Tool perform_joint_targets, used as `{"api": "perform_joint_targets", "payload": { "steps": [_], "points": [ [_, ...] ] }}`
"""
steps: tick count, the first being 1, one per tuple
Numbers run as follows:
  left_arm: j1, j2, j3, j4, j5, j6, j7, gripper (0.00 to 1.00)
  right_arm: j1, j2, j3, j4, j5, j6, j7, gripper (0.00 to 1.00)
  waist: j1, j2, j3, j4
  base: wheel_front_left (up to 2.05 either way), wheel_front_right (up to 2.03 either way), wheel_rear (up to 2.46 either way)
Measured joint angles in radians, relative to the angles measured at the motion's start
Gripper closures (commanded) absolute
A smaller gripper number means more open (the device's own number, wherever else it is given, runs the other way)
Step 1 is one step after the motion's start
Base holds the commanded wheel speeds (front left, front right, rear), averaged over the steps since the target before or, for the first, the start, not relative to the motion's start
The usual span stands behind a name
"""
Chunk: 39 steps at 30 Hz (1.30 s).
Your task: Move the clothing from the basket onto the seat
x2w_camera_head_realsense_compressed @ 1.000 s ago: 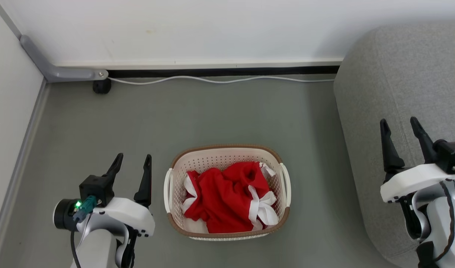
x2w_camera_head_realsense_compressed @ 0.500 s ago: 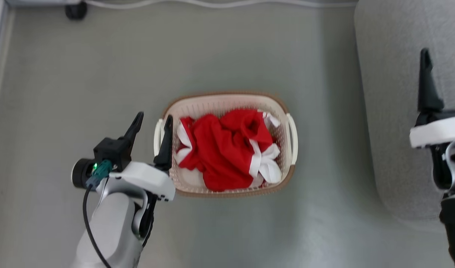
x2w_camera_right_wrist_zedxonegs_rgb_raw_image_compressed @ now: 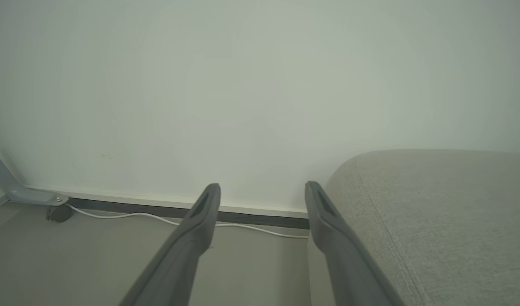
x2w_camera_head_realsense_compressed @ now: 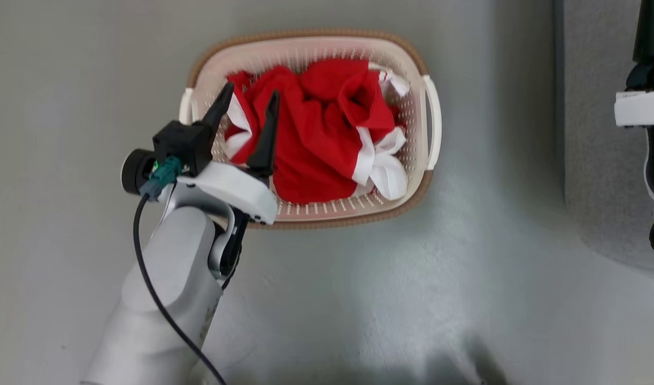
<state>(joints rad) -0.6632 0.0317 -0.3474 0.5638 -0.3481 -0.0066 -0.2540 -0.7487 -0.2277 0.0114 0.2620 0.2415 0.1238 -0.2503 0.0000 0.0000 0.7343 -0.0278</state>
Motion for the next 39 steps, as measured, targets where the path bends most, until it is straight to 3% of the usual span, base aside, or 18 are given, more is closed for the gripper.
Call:
{"api": "perform_joint_targets", "payload": {
  "steps": [10, 15, 25, 39],
  "points": [
    [-0.146, 0.0, -0.081, 0.145, -0.098, -0.024, -0.002, 0.0, -0.063, 0.001, 0.047, -0.036, 0.008, 0.0, -0.001, 0.0, 0.0, 0.0, 0.15, -0.035, 0.0, 0.0, 0.0],
    [-0.217, 0.0, -0.145, 0.245, -0.133, -0.064, -0.002, 0.0, -0.074, 0.005, 0.08, -0.041, 0.016, 0.0, -0.001, 0.0, 0.0, 0.0, 0.182, -0.061, 0.0, 0.0, 0.0],
    [-0.351, 0.001, -0.294, 0.441, -0.281, -0.089, -0.002, 0.0, -0.088, 0.022, 0.119, -0.052, 0.033, 0.0, -0.001, 0.0, 0.0, 0.0, 0.206, -0.104, 0.0, 0.0, 0.0],
    [-0.448, 0.005, -0.442, 0.604, -0.445, -0.023, 0.06, 0.0, -0.093, 0.049, 0.148, -0.073, 0.052, 0.0, -0.001, 0.0, 0.0, 0.0, 0.237, -0.157, 0.0, 0.0, 0.0]
  ]
}}
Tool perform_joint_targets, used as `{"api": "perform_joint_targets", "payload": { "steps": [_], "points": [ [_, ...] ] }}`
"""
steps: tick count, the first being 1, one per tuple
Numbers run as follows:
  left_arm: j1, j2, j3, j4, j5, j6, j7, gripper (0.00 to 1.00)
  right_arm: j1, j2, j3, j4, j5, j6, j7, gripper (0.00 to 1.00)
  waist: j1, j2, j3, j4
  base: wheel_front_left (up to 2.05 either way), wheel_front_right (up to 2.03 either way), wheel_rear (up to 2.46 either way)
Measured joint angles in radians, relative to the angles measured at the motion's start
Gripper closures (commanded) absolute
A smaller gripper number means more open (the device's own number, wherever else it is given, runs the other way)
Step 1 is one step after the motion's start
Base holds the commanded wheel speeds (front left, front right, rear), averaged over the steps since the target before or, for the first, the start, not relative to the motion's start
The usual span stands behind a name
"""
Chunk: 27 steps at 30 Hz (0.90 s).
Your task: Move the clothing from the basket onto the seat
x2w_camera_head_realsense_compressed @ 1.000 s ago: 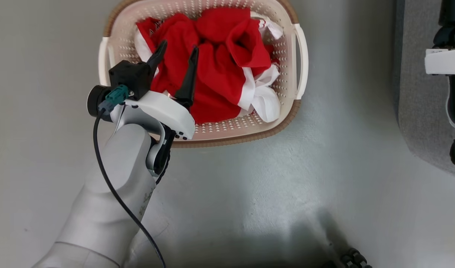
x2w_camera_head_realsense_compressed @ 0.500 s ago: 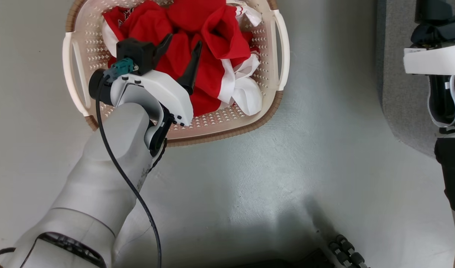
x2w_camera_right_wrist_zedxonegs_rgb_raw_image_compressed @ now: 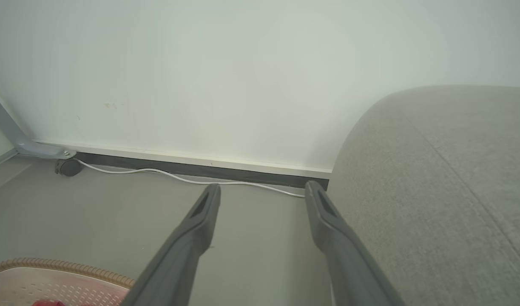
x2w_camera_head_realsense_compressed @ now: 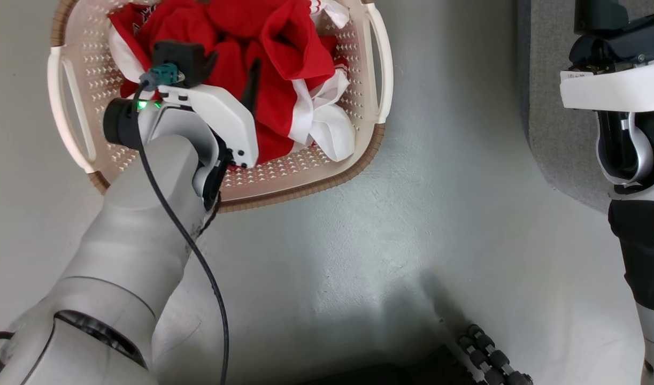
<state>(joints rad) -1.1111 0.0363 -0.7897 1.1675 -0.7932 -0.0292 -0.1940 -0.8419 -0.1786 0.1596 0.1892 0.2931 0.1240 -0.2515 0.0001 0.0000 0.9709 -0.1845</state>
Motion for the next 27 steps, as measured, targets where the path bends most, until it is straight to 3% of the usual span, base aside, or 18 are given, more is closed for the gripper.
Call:
{"api": "perform_joint_targets", "payload": {
  "steps": [2, 15, 16, 17, 18, 27],
  "points": [
    [-0.013, 0.001, -0.01, 0.02, -0.004, 0.033, -0.001, 0.0, -0.001, 0.001, 0.002, -0.009, 0.0, 0.0, 0.0, 0.0, 0.0, 0.0, 0.007, -0.006, 0.0, 0.0, 0.0],
    [-0.027, 0.005, -0.096, 0.058, -0.059, 0.033, 0.091, 0.0, -0.004, 0.017, 0.009, -0.014, 0.01, 0.0, 0.0, 0.0, -0.0001, 0.0, 0.031, -0.036, 0.0, 0.0, 0.0],
    [-0.027, 0.005, -0.101, 0.06, -0.064, 0.033, 0.093, 0.49, -0.004, 0.017, 0.009, -0.015, 0.011, 0.0, 0.0, 0.0, 0.0, 0.0, 0.032, -0.038, 0.0, 0.0, 0.0],
    [-0.029, 0.006, -0.11, 0.062, -0.064, 0.033, 0.095, 0.88, -0.004, 0.017, 0.009, -0.016, 0.011, 0.0, 0.0, 0.0, -0.0001, 0.0, 0.033, -0.04, 0.0, 0.0, 0.0],
    [-0.031, 0.006, -0.116, 0.063, -0.064, 0.03, 0.1, 1.0, -0.004, 0.017, 0.009, -0.016, 0.014, 0.0, 0.0, 0.0, 0.0, 0.0, 0.033, -0.042, 0.0, 0.0, 0.0],
    [-0.037, 0.007, -0.159, 0.055, -0.098, -0.006, 0.056, 1.0, -0.001, 0.017, -0.004, -0.01, 0.016, 0.0, 0.0, 0.0, -0.0001, 0.0, -0.005, -0.035, 0.0, 0.0, 0.0]
  ]
}}
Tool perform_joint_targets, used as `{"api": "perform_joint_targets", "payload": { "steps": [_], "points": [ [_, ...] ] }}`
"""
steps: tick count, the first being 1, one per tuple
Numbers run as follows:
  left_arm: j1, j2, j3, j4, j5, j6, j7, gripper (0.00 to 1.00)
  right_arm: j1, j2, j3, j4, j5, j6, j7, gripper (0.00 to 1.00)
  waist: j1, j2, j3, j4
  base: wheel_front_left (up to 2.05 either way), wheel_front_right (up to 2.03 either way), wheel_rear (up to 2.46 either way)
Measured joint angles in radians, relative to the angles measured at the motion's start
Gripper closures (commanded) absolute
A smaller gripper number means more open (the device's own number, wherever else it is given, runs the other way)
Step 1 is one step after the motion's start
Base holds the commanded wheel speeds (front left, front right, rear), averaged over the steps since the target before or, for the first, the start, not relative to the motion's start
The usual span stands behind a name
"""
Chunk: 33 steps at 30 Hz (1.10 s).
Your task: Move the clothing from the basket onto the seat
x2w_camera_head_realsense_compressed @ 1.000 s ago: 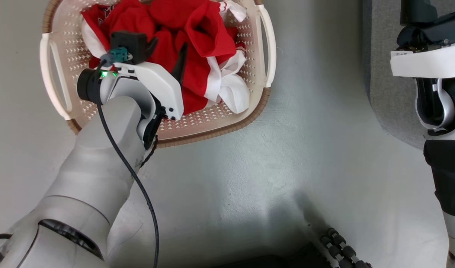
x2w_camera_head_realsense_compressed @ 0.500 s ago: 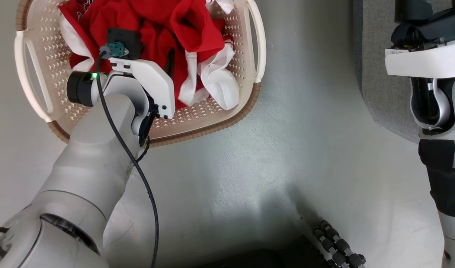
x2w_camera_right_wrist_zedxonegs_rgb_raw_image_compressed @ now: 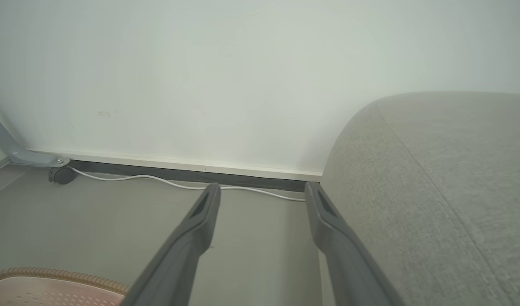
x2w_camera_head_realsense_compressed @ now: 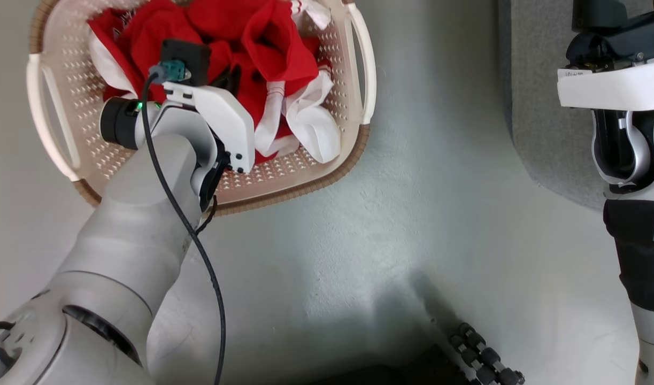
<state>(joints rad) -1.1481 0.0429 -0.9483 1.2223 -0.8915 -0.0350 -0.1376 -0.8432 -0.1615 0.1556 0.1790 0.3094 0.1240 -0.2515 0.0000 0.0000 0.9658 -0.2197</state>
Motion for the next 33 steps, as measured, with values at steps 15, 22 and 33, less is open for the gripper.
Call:
{"api": "perform_joint_targets", "payload": {
  "steps": [15, 22, 33],
  "points": [
    [0.109, 0.0, -0.047, -0.054, -0.035, -0.035, -0.11, 1.0, 0.108, -0.011, -0.035, 0.063, 0.0, 0.0, 0.0, 0.0, 0.0, 0.0, -0.174, 0.045, 0.0, 0.0, 0.0],
    [0.18, -0.002, 0.018, -0.145, -0.011, -0.033, -0.111, 1.0, 0.188, -0.039, -0.039, 0.096, -0.002, 0.0, 0.0, 0.0, 0.0, -0.0001, -0.288, 0.079, 0.0, 0.0, 0.0],
    [0.392, 0.005, 0.27, -0.333, 0.176, -0.025, -0.114, 1.0, 0.312, -0.03, -0.078, 0.134, -0.012, 0.0, 0.0, 0.0, 0.0, 0.0, -0.481, 0.138, 0.0, 0.0, 0.0]
  ]
}}
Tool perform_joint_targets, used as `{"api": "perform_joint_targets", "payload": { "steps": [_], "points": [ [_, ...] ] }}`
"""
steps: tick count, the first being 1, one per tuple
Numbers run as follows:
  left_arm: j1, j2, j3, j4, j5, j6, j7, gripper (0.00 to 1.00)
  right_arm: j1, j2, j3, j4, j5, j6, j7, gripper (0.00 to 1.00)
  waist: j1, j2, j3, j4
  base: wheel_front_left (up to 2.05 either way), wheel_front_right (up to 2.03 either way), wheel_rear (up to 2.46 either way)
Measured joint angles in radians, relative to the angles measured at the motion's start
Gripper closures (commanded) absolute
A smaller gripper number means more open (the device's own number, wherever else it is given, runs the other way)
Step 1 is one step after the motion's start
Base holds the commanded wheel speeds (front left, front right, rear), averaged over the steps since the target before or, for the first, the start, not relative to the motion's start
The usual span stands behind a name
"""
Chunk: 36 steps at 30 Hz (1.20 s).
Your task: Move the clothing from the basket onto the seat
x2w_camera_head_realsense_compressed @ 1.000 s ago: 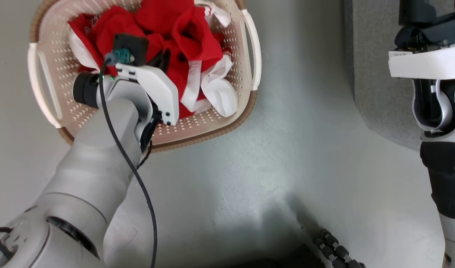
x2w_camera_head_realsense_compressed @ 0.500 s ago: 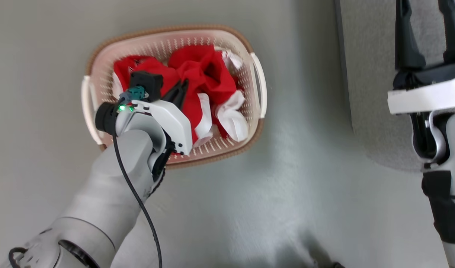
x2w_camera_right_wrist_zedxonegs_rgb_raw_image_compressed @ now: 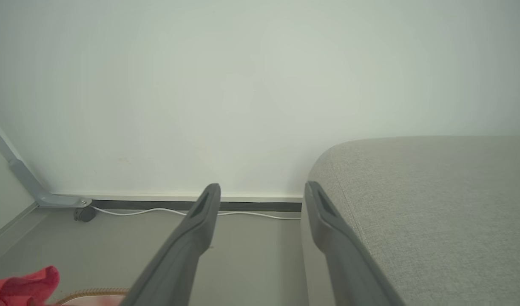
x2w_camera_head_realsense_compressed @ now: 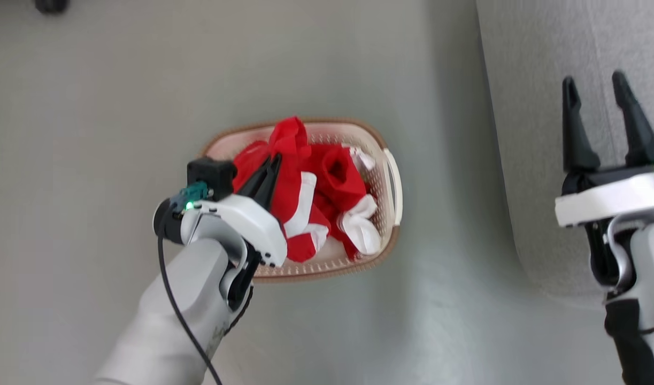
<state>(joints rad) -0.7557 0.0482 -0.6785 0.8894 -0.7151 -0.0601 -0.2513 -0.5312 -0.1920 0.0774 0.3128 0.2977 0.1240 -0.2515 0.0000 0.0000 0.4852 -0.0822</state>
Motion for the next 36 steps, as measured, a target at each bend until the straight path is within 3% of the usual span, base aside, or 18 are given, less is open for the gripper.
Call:
{"api": "perform_joint_targets", "payload": {
  "steps": [16, 28, 36],
  "points": [
    [0.176, -0.002, 0.195, -0.187, 0.203, -0.038, 0.0, 1.0, 0.222, 0.052, -0.032, 0.07, -0.01, 0.0, 0.0, 0.0, 0.0, 0.0, -0.262, 0.068, 0.0, 0.0, 0.0],
    [0.18, 0.004, 0.222, -0.344, 0.271, -0.061, 0.0, 1.0, 0.27, 0.075, -0.053, 0.09, -0.026, 0.0, 0.0, 0.0, -0.0001, 0.0, -0.357, 0.091, 0.0, 0.0, 0.0],
    [0.11, 0.038, 0.202, -0.439, 0.277, -0.062, 0.02, 1.0, 0.299, 0.091, -0.073, 0.096, -0.029, 0.0, 0.0, 0.0, 0.0, 0.0, -0.388, 0.11, 0.0, 0.0, 0.0]
  ]
}}
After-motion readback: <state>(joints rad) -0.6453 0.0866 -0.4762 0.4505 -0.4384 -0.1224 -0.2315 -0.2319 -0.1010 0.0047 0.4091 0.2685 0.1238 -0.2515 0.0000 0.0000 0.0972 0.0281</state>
